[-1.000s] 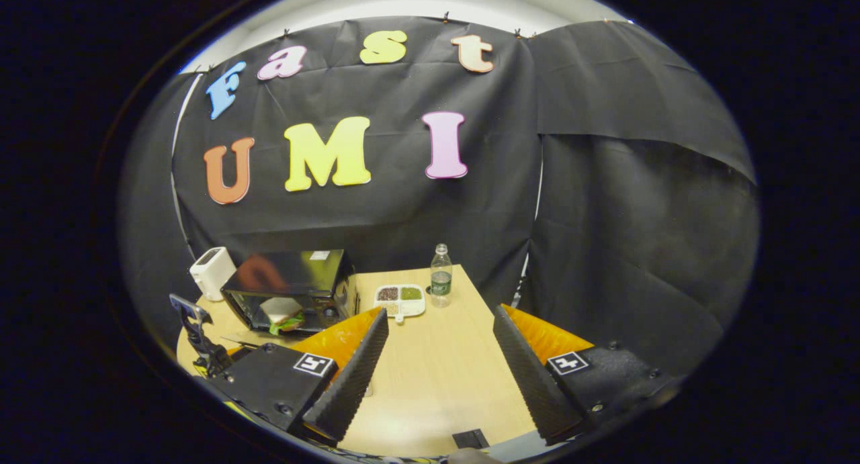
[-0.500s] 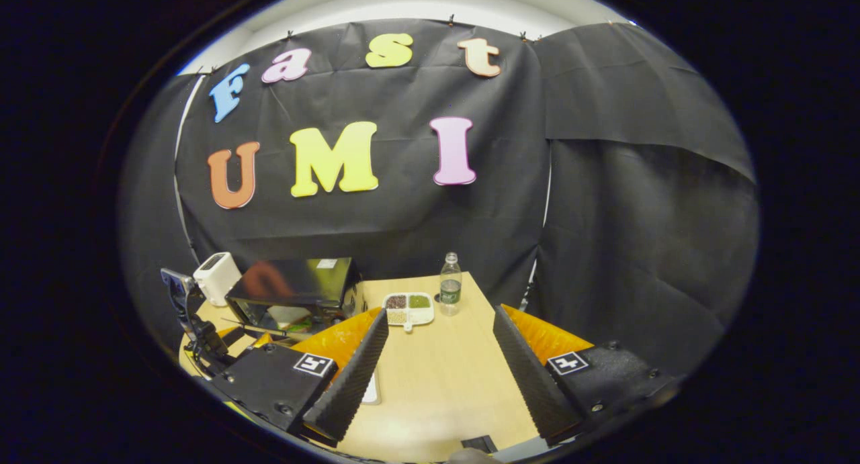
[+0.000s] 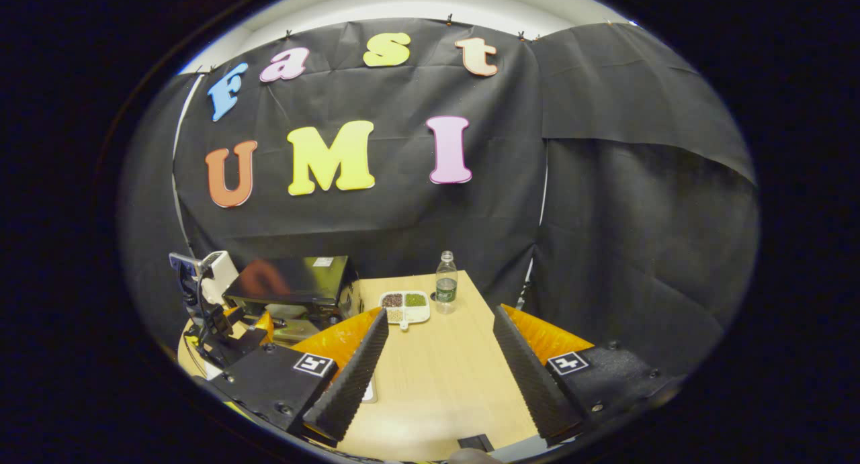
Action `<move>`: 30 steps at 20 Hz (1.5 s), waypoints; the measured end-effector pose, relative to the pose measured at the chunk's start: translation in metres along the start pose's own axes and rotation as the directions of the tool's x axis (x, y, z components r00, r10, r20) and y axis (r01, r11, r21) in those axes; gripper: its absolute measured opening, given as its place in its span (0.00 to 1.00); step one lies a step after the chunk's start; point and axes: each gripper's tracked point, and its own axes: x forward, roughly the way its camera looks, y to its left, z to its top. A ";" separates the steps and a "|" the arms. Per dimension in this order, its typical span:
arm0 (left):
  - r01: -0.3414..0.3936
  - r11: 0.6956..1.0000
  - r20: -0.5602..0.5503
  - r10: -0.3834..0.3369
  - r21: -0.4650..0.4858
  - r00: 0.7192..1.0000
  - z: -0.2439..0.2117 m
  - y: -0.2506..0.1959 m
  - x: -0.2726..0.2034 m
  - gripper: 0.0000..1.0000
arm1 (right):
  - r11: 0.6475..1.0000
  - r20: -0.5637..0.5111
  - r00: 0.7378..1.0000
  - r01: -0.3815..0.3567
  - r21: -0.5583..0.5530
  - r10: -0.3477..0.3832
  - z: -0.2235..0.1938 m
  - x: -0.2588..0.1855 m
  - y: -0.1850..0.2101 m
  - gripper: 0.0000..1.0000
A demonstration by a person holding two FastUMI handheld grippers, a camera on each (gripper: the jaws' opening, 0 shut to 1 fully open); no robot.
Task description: Open the electric oven with the left hand, put the food in, and close the electric oven.
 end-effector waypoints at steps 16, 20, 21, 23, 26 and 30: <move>-0.063 0.998 0.077 0.061 0.024 0.995 0.047 0.018 0.006 0.95 | 0.999 0.003 0.999 -0.048 -0.026 0.048 0.004 0.005 0.006 1.00; -0.056 0.998 0.127 0.059 -0.028 0.990 0.081 0.026 -0.049 0.95 | 0.995 0.060 0.993 -0.100 -0.028 0.102 0.018 -0.002 0.031 1.00; -0.061 0.998 0.139 0.065 -0.028 0.988 0.090 0.030 -0.065 0.95 | 0.993 0.077 0.990 -0.113 -0.032 0.115 0.021 -0.006 0.037 1.00; -0.060 0.998 0.168 0.065 -0.031 0.984 0.105 0.036 -0.093 0.95 | 0.989 0.113 0.983 -0.139 -0.041 0.143 0.029 -0.011 0.050 1.00; -0.075 0.997 0.187 0.080 -0.035 0.979 0.124 0.052 -0.134 0.95 | 0.983 0.153 0.971 -0.181 -0.038 0.184 0.037 -0.021 0.069 1.00; -0.080 0.995 0.188 0.090 -0.060 0.978 0.141 0.063 -0.181 0.95 | 0.977 0.193 0.958 -0.209 -0.041 0.214 0.039 -0.034 0.085 1.00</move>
